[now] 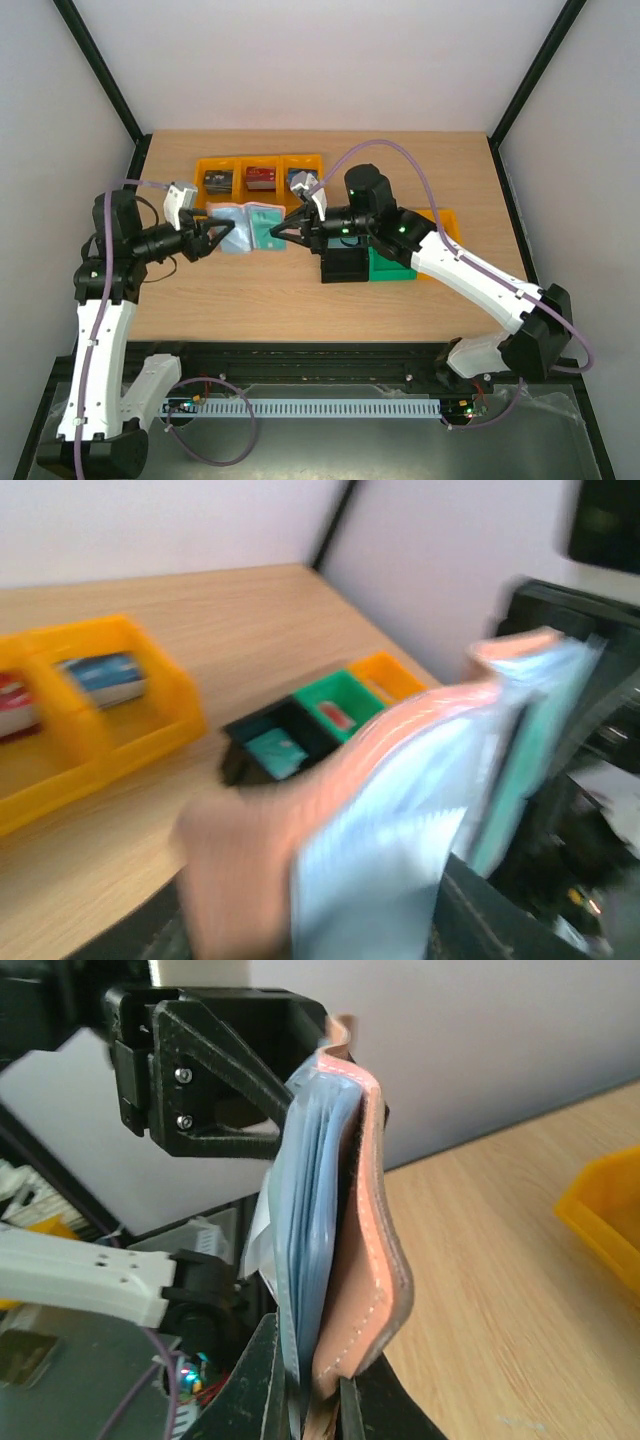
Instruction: Take the credit cards out of the card holder
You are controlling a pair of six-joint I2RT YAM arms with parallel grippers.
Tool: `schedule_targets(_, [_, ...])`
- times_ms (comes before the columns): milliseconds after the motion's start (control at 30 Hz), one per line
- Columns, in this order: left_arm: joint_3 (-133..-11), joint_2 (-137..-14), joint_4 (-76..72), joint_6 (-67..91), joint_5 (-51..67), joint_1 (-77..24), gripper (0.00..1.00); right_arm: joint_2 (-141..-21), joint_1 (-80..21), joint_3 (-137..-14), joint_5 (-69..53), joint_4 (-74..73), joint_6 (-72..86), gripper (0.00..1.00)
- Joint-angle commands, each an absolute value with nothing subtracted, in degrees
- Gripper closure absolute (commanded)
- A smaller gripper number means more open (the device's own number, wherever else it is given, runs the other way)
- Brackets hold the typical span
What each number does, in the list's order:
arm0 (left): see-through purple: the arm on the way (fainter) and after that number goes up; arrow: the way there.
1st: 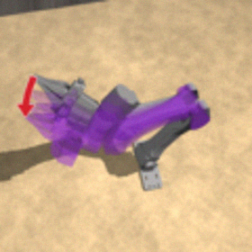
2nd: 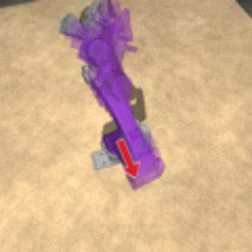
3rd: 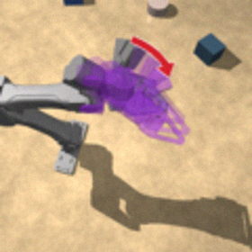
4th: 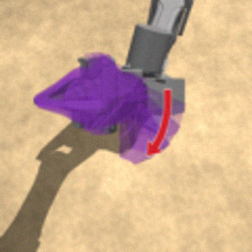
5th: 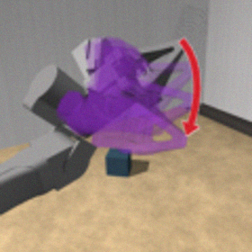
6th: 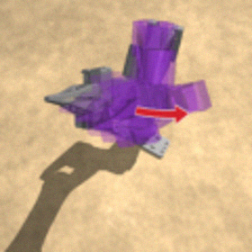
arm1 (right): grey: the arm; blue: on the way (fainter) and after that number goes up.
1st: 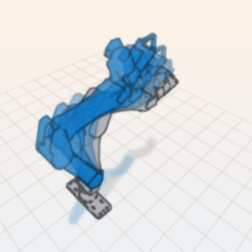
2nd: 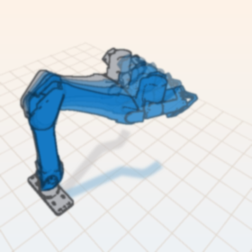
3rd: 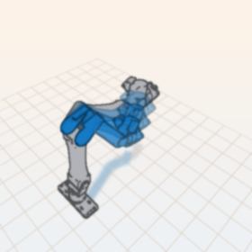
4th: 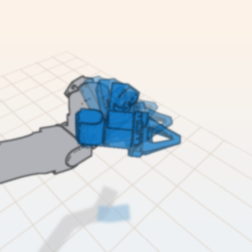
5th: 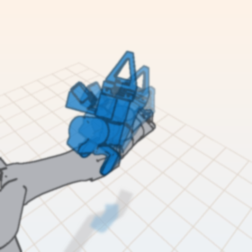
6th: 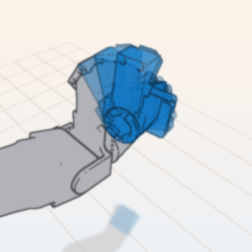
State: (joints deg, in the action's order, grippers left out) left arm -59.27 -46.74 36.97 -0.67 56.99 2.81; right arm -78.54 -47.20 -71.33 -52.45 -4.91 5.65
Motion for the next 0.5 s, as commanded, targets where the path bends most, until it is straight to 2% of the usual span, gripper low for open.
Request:
schedule_targets(0, [-56.16, -47.04, 30.76, 3.58, 32.32, 3.60, 0.50, -75.03, -47.17, -69.61, -43.47, -3.32, 11.44, 0.98])
schedule_targets(133, [-56.13, -47.26, 29.65, 3.72, 24.20, 3.77, 0.40, -77.70, -47.18, -72.62, -28.90, -9.64, 16.82, 0.98])
schedule_targets(267, [-59.76, -47.42, 30.87, 3.00, 23.23, 3.78, 0.38, -82.34, -47.37, -77.13, -14.66, -17.30, 24.35, 0.98])
schedule_targets(333, [-61.62, -47.47, 31.83, 2.86, 25.96, 3.78, 0.39, -83.67, -48.03, -77.91, -12.15, -17.64, 25.63, 0.98])
schedule_targets(467, [-62.57, -47.45, 33.33, 3.74, 41.42, 3.51, 0.53, -84.88, -49.98, -79.57, -6.06, -17.68, 26.25, 0.98])
